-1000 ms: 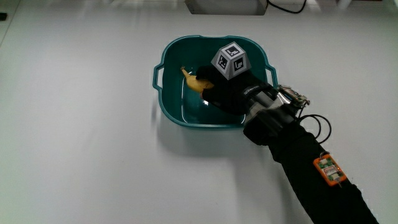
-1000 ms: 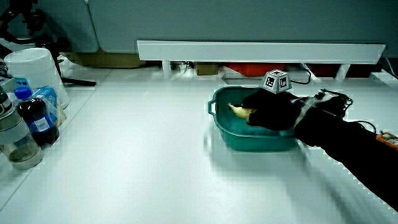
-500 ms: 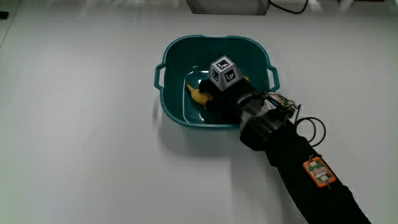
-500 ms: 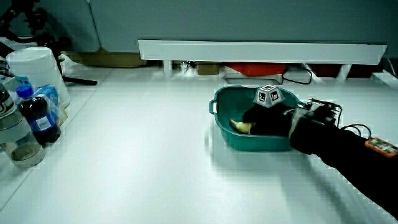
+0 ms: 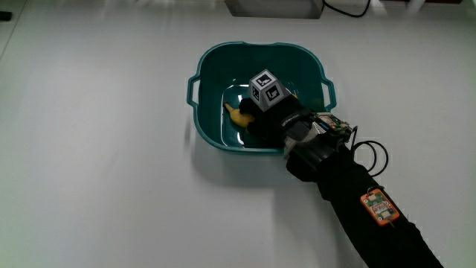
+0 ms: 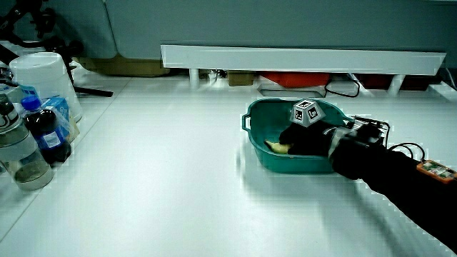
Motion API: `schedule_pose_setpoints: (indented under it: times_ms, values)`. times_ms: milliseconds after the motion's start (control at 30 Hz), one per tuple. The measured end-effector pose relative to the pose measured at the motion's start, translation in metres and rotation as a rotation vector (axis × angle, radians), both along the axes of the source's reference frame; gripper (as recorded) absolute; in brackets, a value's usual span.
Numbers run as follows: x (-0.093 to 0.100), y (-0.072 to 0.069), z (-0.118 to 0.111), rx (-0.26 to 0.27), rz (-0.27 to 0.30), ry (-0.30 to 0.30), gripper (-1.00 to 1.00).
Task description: Place banana into plate
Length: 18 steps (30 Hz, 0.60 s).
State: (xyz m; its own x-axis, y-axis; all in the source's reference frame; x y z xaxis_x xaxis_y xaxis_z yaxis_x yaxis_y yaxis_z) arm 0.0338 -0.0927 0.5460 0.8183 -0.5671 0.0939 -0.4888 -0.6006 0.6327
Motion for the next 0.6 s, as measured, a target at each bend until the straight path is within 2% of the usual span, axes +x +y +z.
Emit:
schedule_pose_setpoints:
  times_ms: [100, 133, 233, 367, 400, 433, 467, 533, 600]
  values:
    - [0.001, 0.0, 0.0, -0.004, 0.013, -0.005, -0.38]
    - [0.002, 0.0, 0.002, -0.026, 0.013, -0.007, -0.41]
    - [0.003, -0.001, 0.004, -0.022, 0.033, -0.009, -0.52]
    - [0.007, -0.003, 0.004, -0.076, 0.058, -0.022, -0.66]
    - [0.008, -0.004, 0.007, -0.088, 0.074, -0.001, -0.69]
    - [0.01, -0.004, 0.008, -0.077, 0.073, -0.003, -0.72]
    - [0.013, -0.005, 0.007, -0.064, 0.098, -0.013, -0.76]
    - [0.016, -0.009, 0.002, -0.087, 0.124, -0.047, -0.83]
    - [0.017, -0.011, -0.004, -0.079, 0.127, -0.059, -0.9]
